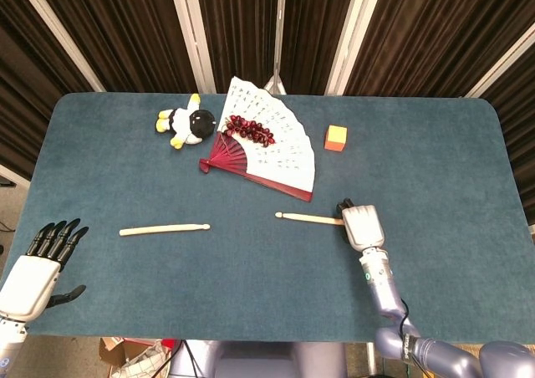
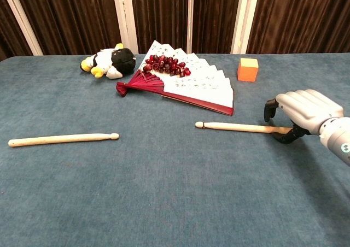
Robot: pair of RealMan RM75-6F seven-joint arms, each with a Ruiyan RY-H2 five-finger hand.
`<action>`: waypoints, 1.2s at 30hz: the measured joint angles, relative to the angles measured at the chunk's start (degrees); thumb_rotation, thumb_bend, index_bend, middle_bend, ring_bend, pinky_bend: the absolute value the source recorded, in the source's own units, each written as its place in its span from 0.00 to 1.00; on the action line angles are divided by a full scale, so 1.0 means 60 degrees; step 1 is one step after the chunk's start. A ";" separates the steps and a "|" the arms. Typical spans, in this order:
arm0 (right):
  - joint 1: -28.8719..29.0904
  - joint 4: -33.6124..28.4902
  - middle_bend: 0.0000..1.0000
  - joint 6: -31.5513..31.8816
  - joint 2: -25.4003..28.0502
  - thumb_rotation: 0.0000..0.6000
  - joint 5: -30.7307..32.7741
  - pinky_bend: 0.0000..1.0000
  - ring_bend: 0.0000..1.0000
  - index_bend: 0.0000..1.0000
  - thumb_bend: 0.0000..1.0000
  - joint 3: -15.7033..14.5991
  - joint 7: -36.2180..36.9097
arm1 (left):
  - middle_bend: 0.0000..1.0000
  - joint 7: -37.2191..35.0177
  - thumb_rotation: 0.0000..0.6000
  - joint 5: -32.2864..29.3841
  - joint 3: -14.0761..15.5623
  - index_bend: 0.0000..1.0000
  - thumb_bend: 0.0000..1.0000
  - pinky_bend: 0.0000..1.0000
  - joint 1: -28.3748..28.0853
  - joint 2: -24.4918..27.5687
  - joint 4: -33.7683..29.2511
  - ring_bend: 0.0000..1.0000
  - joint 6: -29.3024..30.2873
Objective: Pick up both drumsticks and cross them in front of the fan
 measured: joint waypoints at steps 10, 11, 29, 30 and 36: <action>0.0012 0.0388 0.58 0.0052 -0.0216 1.00 0.0125 0.80 0.77 0.73 0.43 -0.0101 0.0108 | 0.00 -0.0056 1.00 -0.0019 0.0001 0.00 0.05 0.03 -0.0012 0.0012 0.0011 0.00 -0.0007; 0.0012 0.0405 0.60 0.0079 -0.0227 1.00 0.0100 0.80 0.77 0.75 0.45 -0.0112 0.0179 | 0.00 -0.0054 1.00 -0.0018 0.0003 0.00 0.05 0.03 -0.0014 0.0013 0.0010 0.00 -0.0010; -0.0287 -0.0573 0.67 0.0809 0.0679 1.00 -0.0721 0.80 0.78 0.85 0.61 -0.0363 0.1674 | 0.00 0.0175 1.00 -0.0048 0.0012 0.03 0.10 0.10 -0.0061 0.0038 -0.0251 0.01 -0.0137; -0.0305 -0.0689 0.67 0.0870 0.0785 1.00 -0.0782 0.80 0.78 0.85 0.61 -0.0360 0.1768 | 0.00 0.0218 1.00 -0.0062 0.0001 0.04 0.11 0.13 -0.0094 0.0063 -0.0362 0.03 -0.0196; -0.0473 -0.1617 0.67 0.1225 0.1638 1.00 -0.1091 0.80 0.78 0.85 0.61 -0.0337 0.2371 | 0.17 0.1185 1.00 -0.0408 -0.0399 0.15 0.22 0.49 -0.0578 0.0160 -0.1004 0.35 -0.0841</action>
